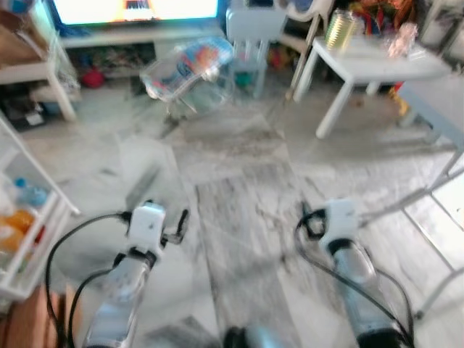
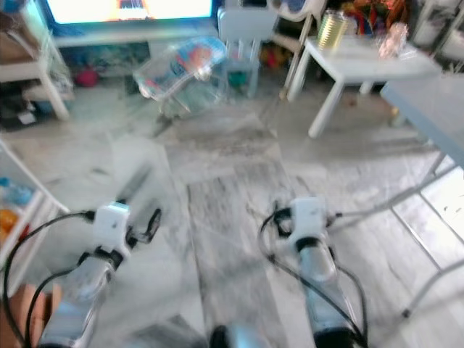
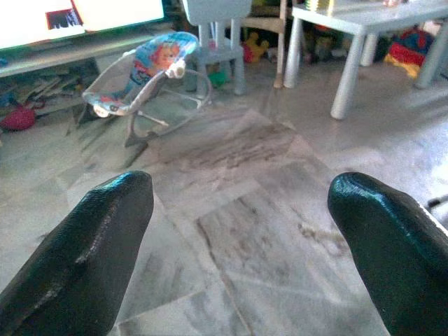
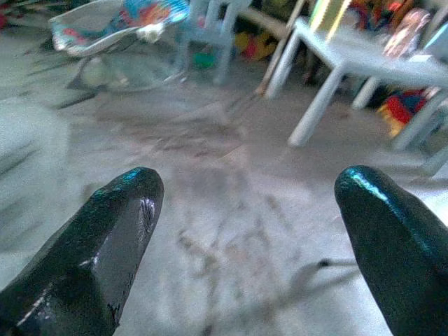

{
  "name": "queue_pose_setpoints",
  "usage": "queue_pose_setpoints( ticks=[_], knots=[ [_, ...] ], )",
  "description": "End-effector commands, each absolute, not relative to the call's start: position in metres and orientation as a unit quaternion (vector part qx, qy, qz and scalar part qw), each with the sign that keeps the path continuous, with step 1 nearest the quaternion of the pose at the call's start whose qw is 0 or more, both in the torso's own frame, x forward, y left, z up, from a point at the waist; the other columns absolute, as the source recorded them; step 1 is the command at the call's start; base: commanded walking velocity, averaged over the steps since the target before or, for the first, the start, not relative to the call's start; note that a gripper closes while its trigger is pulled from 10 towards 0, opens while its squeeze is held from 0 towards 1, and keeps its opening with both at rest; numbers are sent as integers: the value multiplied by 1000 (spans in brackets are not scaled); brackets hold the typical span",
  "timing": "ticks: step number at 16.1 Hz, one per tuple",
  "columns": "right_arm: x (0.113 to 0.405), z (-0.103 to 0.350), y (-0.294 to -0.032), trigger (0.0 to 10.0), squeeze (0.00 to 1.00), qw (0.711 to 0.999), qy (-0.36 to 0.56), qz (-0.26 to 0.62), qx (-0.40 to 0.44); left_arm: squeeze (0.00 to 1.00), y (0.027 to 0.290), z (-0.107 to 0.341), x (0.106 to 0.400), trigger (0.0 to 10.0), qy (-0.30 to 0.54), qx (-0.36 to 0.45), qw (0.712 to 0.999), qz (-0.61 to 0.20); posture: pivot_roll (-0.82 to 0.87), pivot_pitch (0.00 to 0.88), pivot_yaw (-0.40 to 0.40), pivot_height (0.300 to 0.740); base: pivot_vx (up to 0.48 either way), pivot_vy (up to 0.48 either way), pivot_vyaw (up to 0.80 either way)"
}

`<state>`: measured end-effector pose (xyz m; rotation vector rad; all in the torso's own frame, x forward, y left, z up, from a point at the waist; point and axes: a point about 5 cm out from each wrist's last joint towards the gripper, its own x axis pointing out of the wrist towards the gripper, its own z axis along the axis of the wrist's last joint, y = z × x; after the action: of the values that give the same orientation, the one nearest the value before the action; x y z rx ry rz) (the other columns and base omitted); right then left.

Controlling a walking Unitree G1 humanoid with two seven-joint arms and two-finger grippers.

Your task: Restocking fridge

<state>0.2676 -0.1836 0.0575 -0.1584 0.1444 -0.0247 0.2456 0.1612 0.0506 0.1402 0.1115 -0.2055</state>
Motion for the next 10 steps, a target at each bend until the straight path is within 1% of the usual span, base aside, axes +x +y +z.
queue_pose_setpoints(
  ticks=[1, 5, 10],
  knots=[
    [273, 79, -176, 10000, 0, 997, 14, -16, -68, 0, 176, 57, 247, 10000, 52, 71, 994, -64, 111, 71, -67, 740, 334, 0, -800],
    [270, 84, -169, 10000, 0, 997, -4, -13, -74, 0, 174, 63, 254, 10000, 39, 62, 996, -53, 100, 55, -69, 740, 373, 0, -800],
    [267, 85, -178, 10000, 0, 995, -7, -41, -93, 0, 165, 64, 258, 10000, 38, 55, 996, -65, 89, 37, -65, 740, 377, 0, -800]
  ],
)
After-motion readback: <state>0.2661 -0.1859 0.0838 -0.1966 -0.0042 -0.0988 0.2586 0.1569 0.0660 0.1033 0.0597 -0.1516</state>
